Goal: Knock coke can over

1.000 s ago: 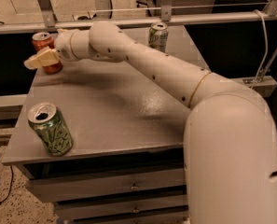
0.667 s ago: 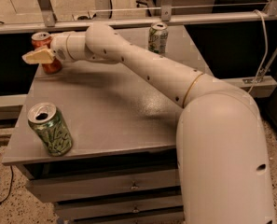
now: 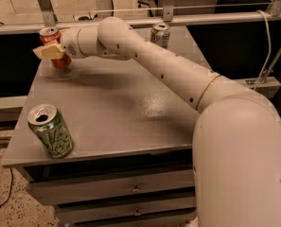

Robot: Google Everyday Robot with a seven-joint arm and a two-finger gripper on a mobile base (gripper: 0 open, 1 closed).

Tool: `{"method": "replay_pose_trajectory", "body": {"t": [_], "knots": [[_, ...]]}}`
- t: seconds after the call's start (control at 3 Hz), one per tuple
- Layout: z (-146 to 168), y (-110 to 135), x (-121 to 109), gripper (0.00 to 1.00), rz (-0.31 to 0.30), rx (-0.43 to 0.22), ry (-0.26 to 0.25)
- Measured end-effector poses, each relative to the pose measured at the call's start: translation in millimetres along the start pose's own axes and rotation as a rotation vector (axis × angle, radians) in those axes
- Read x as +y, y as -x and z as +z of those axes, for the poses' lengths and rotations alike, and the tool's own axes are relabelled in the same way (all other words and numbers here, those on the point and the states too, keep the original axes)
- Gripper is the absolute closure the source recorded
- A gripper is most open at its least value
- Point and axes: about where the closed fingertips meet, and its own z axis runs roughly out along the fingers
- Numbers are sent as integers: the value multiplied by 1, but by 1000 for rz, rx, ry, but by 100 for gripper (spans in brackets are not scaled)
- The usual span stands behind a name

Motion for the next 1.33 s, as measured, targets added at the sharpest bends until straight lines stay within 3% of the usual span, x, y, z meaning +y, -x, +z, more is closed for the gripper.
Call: {"method": "replay_pose_trajectory", "body": {"t": [0.33,0.67,1.0,1.33], "knots": [[-47,18,-22,99,-69,4,7],[-101,23,-35,100,-98,49,59],[-147,10,-23,100,-80,164,164],[-175,-11,0,100,-64,304,265]]}}
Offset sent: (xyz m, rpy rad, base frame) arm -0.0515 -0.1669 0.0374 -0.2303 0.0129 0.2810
